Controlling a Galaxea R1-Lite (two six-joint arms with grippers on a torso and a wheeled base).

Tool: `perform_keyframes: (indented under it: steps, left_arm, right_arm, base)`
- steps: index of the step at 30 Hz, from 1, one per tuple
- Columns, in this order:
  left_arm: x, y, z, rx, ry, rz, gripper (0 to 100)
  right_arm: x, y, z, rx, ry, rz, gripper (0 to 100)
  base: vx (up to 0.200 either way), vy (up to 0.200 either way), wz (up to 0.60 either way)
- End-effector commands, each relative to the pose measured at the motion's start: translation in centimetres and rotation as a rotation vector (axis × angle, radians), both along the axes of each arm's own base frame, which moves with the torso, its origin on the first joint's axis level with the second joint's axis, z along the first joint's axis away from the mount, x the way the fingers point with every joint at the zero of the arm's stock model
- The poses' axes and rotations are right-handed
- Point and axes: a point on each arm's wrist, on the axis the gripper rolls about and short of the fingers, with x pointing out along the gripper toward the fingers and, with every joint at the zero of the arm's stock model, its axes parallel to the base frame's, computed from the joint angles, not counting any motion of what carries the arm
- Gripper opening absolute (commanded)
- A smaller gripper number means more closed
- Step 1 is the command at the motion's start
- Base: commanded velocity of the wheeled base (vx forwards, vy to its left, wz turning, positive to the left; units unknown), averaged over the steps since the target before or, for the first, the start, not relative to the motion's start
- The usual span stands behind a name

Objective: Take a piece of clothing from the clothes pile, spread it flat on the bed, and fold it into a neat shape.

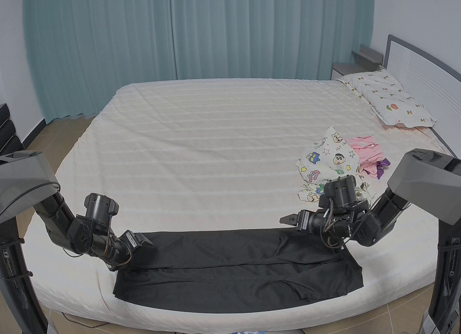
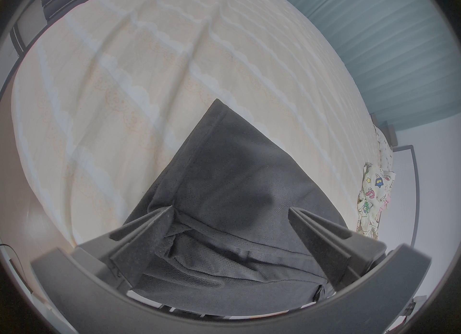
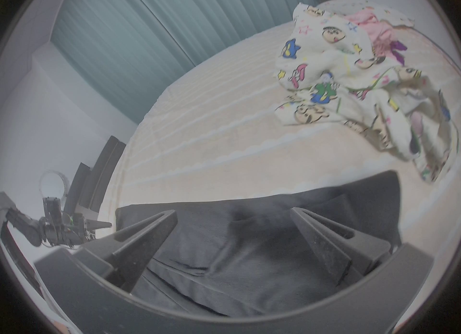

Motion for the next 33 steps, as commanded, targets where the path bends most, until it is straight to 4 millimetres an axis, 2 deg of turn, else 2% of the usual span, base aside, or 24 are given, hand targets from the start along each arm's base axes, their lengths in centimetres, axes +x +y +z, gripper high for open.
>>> perform_keyframes:
  steps: [1, 2, 7, 17, 25, 28, 33]
  left_arm:
    - [0.0, 0.0, -0.1, 0.001, 0.002, -0.001, 100]
    - [0.0, 0.0, -0.1, 0.000, 0.001, -0.001, 100]
    - [0.0, 0.0, -0.1, 0.000, 0.001, -0.001, 100]
    - [0.0, -0.1, -0.1, 0.001, 0.002, -0.004, 100]
    - [0.0, -0.1, -0.1, 0.001, 0.002, -0.004, 100]
    - [0.0, -0.1, -0.1, 0.001, 0.003, -0.004, 100]
    - [0.0, -0.1, -0.1, 0.001, 0.003, -0.004, 100]
  right_arm:
    - [0.3, 1.4, -1.0, 0.001, 0.016, 0.020, 100]
    - [0.3, 1.7, -1.8, -0.005, 0.041, 0.025, 100]
    - [0.5, 2.2, -2.5, -0.004, 0.052, 0.036, 100]
    - [1.1, 3.8, -1.8, 0.105, 0.063, 0.003, 100]
    - [2.2, 3.6, -2.1, 0.104, 0.036, -0.042, 100]
    - [2.2, 3.5, -1.6, 0.109, 0.025, -0.052, 100]
    - [1.4, 3.1, 1.2, 0.170, -0.005, -0.073, 100]
  base:
    - [0.000, 0.000, 0.00]
    - [0.000, 0.000, 0.00]
    - [0.000, 0.000, 0.00]
    - [0.000, 0.000, 0.00]
    - [0.000, 0.000, 0.00]
    - [0.000, 0.000, 0.00]
    - [0.000, 0.000, 0.00]
